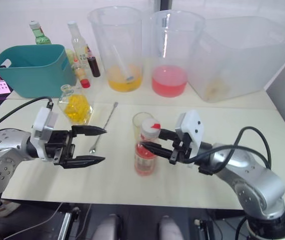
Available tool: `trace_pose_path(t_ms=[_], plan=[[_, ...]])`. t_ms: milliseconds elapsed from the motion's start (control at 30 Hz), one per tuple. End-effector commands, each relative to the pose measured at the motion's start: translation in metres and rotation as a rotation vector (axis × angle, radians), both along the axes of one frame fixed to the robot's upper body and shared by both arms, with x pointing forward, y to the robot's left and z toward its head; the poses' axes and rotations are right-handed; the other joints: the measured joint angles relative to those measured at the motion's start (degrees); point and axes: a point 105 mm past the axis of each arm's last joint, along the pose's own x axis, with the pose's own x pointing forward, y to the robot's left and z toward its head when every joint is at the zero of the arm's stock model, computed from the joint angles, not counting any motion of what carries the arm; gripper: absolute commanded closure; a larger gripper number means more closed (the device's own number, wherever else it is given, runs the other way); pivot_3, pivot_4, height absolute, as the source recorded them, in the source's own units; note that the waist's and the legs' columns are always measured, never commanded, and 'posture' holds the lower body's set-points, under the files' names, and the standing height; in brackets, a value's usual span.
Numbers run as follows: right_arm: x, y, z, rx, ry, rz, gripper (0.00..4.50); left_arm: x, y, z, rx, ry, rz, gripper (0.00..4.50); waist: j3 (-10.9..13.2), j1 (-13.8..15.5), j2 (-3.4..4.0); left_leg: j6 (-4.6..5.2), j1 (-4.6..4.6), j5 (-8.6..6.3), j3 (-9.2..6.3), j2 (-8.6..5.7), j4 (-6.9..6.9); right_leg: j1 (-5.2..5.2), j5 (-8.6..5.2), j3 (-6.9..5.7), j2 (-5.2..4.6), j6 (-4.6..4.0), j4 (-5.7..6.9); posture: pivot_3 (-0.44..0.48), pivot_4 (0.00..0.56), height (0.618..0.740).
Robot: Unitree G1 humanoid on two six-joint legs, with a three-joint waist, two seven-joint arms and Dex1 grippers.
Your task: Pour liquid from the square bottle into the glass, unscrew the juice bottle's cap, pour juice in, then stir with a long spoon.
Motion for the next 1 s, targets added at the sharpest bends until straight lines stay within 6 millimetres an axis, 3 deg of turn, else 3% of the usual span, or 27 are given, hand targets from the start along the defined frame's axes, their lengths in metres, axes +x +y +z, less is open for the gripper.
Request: trace_pose_path(t_ms=[33, 167, 333, 367, 567, 733, 1000], plan=[[-0.019, 0.010, 0.008, 0.064, -0.032, -0.093, 3.16, 0.004, -0.002, 0.002, 0.025, -0.026, -0.065, 0.00, 0.0, 0.1, 0.01, 0.00, -0.02, 0.00, 0.00, -0.01, 0.02, -0.02, 0.00, 0.03, 0.00, 0.00, 0.00, 0.000, 0.150, 0.719], [-0.014, 0.002, -0.003, 0.039, -0.004, -0.214, 3.16, 0.006, -0.007, 0.002, 0.037, -0.017, -0.123, 0.00, 0.0, 0.2, -0.03, 0.00, -0.05, 0.00, 0.00, -0.09, 0.05, 0.03, 0.00, 0.02, -0.10, 0.00, -0.06, 0.000, 0.150, 0.719], [-0.014, 0.005, -0.013, 0.015, 0.027, -0.229, 3.16, 0.009, -0.006, 0.004, 0.057, -0.009, -0.139, 0.00, 0.0, 0.2, -0.03, 0.00, -0.05, 0.00, -0.01, -0.08, 0.05, 0.04, -0.01, 0.02, -0.08, 0.01, -0.05, 0.000, 0.150, 0.719], [-0.014, 0.005, -0.014, 0.016, 0.030, -0.230, 2.13, 0.009, -0.006, 0.004, 0.062, -0.008, -0.140, 0.00, 0.0, 0.2, -0.03, 0.00, -0.05, 0.00, -0.01, -0.08, 0.05, 0.04, -0.01, 0.01, -0.08, 0.00, -0.05, 0.000, 0.150, 0.719], [-0.019, 0.016, -0.014, 0.037, 0.053, -0.120, 0.09, 0.010, 0.002, 0.001, 0.078, -0.013, -0.115, 0.00, 0.0, 0.2, -0.03, 0.00, -0.04, 0.00, -0.01, -0.07, 0.05, 0.04, -0.01, 0.01, -0.08, 0.01, -0.05, 0.000, 0.150, 0.719], [-0.013, 0.008, -0.008, -0.027, 0.013, -0.040, 0.03, 0.007, 0.011, -0.001, 0.073, -0.027, -0.071, 0.00, 0.0, 0.1, -0.03, 0.00, -0.04, 0.00, -0.01, -0.06, 0.06, 0.04, -0.01, 0.01, -0.08, 0.00, -0.05, 0.000, 0.150, 0.719], [0.004, -0.022, -0.007, -0.259, -0.016, 0.274, 0.03, -0.004, 0.017, 0.000, 0.054, -0.063, 0.034, 0.00, 0.0, 0.3, -0.04, 0.01, -0.04, 0.00, 0.00, -0.07, 0.07, 0.08, -0.01, 0.00, -0.09, 0.00, -0.10, 0.000, 0.150, 0.719]])
